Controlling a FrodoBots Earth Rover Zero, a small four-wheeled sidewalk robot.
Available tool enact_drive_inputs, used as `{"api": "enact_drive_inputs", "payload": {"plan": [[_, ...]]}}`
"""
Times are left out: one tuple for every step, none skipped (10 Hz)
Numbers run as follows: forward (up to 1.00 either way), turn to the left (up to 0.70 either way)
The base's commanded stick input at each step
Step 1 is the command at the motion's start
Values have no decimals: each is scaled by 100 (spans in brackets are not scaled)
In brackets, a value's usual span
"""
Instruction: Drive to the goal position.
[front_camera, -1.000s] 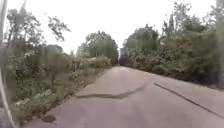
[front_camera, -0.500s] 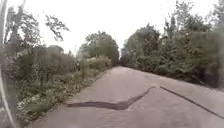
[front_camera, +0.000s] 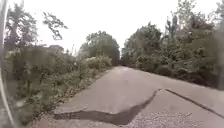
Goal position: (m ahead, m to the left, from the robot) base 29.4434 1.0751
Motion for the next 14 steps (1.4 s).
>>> {"api": "enact_drive_inputs", "payload": {"plan": [[70, -4], [70, -1], [70, 0], [70, 0], [70, 0], [70, 0], [70, -22], [70, -30], [70, -7], [70, 0], [70, 0], [70, 0], [70, 0], [70, 0]]}}
